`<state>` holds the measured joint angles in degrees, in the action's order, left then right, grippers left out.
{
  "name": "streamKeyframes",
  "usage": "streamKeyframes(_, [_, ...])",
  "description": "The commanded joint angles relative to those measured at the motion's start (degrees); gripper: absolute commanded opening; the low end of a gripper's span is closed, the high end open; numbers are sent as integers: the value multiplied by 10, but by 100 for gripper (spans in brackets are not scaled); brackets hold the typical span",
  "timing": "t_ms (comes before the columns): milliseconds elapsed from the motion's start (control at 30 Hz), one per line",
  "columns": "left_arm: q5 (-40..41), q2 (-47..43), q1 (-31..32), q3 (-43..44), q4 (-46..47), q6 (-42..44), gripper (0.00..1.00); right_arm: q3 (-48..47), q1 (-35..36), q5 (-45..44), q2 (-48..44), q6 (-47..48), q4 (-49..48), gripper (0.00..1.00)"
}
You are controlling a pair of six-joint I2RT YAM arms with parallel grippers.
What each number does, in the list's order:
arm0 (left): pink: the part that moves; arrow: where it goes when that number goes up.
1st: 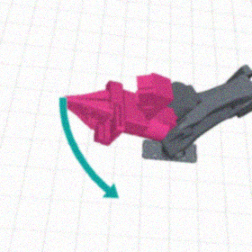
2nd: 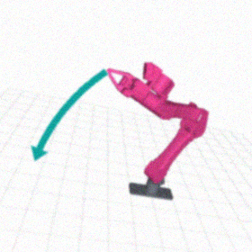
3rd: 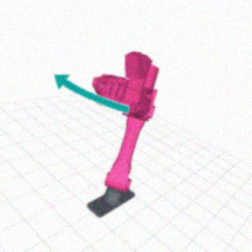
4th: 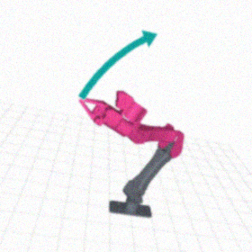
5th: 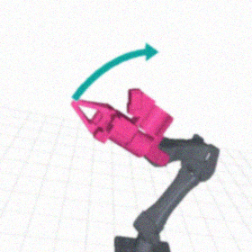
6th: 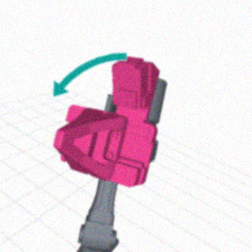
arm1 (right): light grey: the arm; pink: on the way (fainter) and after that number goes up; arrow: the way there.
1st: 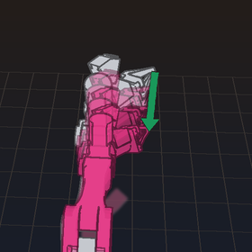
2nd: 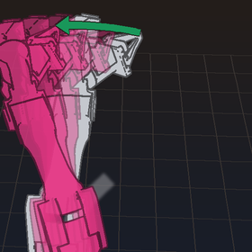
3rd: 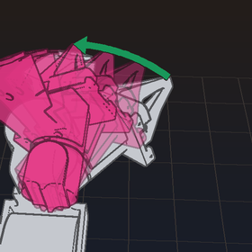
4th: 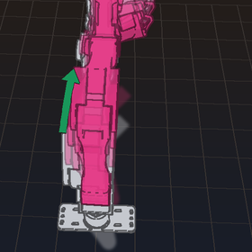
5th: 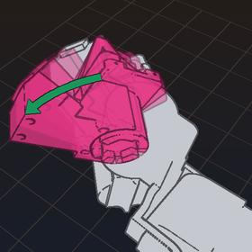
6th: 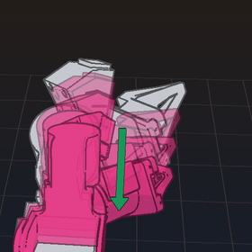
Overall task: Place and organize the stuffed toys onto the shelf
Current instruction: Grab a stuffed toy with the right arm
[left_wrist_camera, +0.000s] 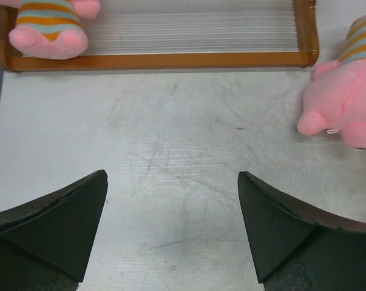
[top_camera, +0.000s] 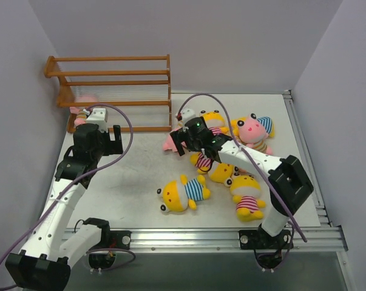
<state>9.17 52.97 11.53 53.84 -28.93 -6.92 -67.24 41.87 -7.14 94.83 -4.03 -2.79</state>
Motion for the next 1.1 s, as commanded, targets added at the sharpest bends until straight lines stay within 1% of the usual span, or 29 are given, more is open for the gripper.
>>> streamKeyframes(0, [88, -19, 4, 24, -21, 9, 96, -35, 37, -43, 20, 104, -15, 93])
streamKeyframes(100, [113, -20, 3, 27, -26, 4, 96, -45, 59, -62, 33, 161, -11, 94])
streamKeyframes(133, [114, -21, 3, 27, -27, 3, 96, -46, 76, -80, 38, 176, -8, 96])
streamKeyframes(167, [115, -21, 2, 27, -26, 3, 96, -53, 84, -95, 45, 213, -6, 96])
streamKeyframes(233, [119, -21, 2, 28, -28, 2, 96, -61, 97, -126, 71, 241, 0, 97])
streamKeyframes(267, [121, -22, 2, 28, -28, 2, 96, -69, 105, -160, 81, 255, 1, 97])
streamKeyframes(400, [121, -23, -2, 28, -27, 0, 96, -90, 120, -201, 131, 316, -1, 97])
streamKeyframes(567, [118, -22, -4, 27, -25, -1, 96, -115, 127, -244, 179, 358, 4, 97])
streamKeyframes(733, [114, -23, -5, 27, -24, -1, 96, -126, 131, -279, 224, 389, -20, 95])
streamKeyframes(833, [110, -23, -5, 27, -23, 0, 96, -133, 132, -295, 251, 406, -23, 85])
streamKeyframes(867, [110, -23, -5, 28, -23, 0, 96, -139, 134, -298, 258, 409, -23, 76])
streamKeyframes(933, [109, -24, -4, 28, -22, 0, 96, -137, 137, -300, 270, 415, -36, 64])
streamKeyframes(967, [109, -25, -4, 28, -22, 0, 96, -130, 139, -306, 271, 418, -45, 51])
streamKeyframes(1033, [108, -27, -5, 27, -20, 0, 96, -127, 140, -313, 273, 425, -62, 36])
streamKeyframes(1067, [107, -28, -4, 27, -20, 0, 96, -126, 142, -317, 273, 427, -65, 21])
